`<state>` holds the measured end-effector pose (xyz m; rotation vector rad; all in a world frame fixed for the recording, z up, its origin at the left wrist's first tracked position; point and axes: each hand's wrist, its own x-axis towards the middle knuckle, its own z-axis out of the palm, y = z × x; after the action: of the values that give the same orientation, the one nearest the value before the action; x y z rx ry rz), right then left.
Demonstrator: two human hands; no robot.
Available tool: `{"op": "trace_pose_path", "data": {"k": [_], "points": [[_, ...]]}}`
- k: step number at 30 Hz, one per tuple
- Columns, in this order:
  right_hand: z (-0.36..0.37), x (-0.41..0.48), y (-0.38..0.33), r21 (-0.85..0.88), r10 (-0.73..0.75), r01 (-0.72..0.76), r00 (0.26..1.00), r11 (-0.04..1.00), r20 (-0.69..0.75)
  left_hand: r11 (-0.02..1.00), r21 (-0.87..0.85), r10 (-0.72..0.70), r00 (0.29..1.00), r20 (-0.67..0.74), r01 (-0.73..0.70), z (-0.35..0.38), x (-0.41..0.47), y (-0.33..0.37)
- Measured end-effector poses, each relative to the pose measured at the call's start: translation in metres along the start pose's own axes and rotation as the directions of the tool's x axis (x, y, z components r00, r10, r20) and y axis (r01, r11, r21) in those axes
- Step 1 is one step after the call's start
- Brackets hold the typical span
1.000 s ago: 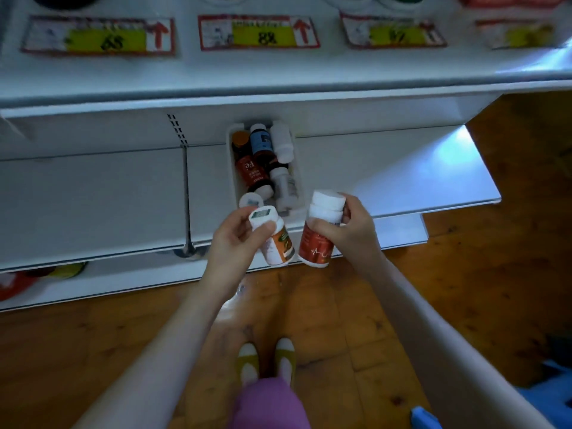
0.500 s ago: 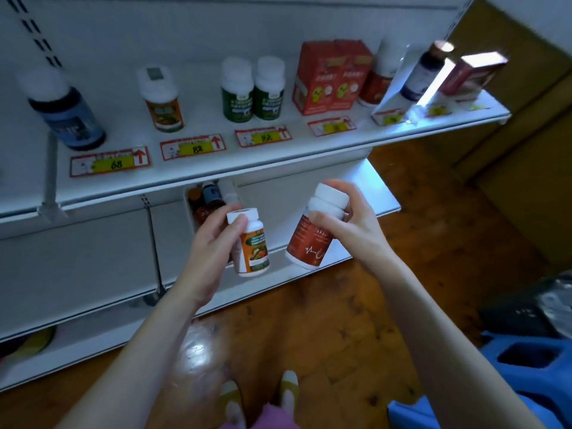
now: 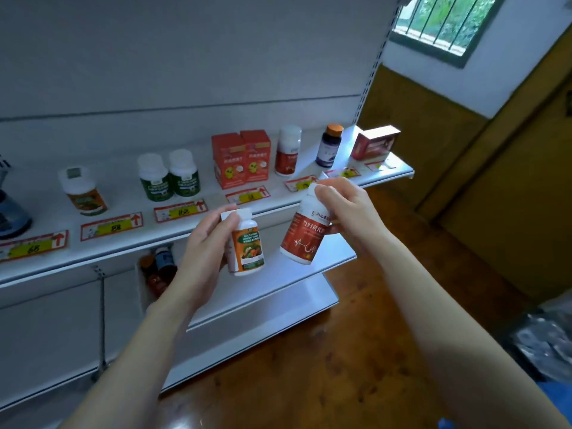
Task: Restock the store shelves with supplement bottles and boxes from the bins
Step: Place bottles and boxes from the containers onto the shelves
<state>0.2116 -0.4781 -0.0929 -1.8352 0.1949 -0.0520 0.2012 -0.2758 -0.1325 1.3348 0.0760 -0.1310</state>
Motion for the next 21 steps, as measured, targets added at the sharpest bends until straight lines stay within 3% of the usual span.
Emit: {"op": "trace_pose_path", "data": {"k": [3, 11, 16, 21], "points": [[-0.037, 0.013, -0.001, -0.017, 0.022, -0.021, 0.999, 1.0, 0.048, 1.0, -0.026, 0.001, 0.999, -0.039, -0.002, 0.033, 0.008, -0.001], [-0.086, 0.055, -0.003, -0.328, -0.065, 0.104, 0.99, 0.939, 0.127, 0.998, -0.057, 0.031, 0.992, -0.122, -0.038, 0.08, 0.026, 0.005], [-0.087, 0.096, -0.015, -0.529, -0.192, 0.242, 0.97, 0.813, 0.15, 0.997, -0.048, 0.057, 0.987, -0.149, -0.065, 0.089, 0.051, 0.019], [-0.078, 0.146, -0.023, -0.589, -0.249, 0.31, 0.951, 0.746, 0.185, 0.991, -0.043, 0.115, 0.982, -0.151, -0.123, 0.09, 0.08, 0.029]]}}
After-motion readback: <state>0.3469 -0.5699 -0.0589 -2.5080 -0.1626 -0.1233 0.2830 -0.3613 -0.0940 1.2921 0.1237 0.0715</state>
